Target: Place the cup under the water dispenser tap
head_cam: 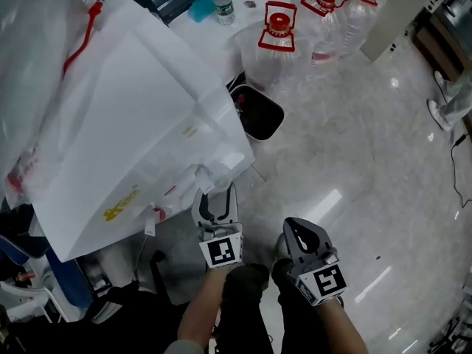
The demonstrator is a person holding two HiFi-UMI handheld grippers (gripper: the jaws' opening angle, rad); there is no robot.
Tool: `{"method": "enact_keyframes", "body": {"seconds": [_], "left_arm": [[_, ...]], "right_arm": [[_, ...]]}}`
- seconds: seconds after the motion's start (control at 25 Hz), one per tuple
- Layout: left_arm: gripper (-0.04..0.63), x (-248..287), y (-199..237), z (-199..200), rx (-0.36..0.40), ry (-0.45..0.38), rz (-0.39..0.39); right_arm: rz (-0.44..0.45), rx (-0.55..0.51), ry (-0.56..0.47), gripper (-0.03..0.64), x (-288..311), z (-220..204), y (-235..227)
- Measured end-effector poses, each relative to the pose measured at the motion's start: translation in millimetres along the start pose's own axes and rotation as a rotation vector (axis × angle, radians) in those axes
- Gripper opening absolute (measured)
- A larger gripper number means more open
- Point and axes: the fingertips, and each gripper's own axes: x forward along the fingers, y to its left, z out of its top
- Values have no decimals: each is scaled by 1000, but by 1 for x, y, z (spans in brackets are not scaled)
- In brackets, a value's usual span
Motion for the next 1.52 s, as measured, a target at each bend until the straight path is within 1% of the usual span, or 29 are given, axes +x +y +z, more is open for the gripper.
{"method": "enact_keyframes", "body": {"seconds": [0.36,0.6,0.76,0.92,1.08,1.28,1.44,1.52], "left_arm": [[232,8,2,-17,24,-41,25],[232,7,3,-28,-7,-30,54],[232,8,2,-28,-6,-39,65],[239,9,2,-34,6,-13,76],[241,10,2,-39,-7,9,78],[245,3,2,-47,15,33,84],[250,-5,-1,-25,4,33,70],[250,-13,-1,-17,1,50,63]], "right_arm": [[16,-11,-14,11,15,-11,-7],[25,-18,-20,11,17,-14,-9],[25,-22,-20,12,14,-15,-12],[20,-17,-19,11,10,-16,-16],[20,-15,-21,11,8,-16,-18],[22,-6,-20,11,5,-15,-17],[23,8,-9,11,-3,-6,-12],[27,15,-11,11,-8,3,-7]]}}
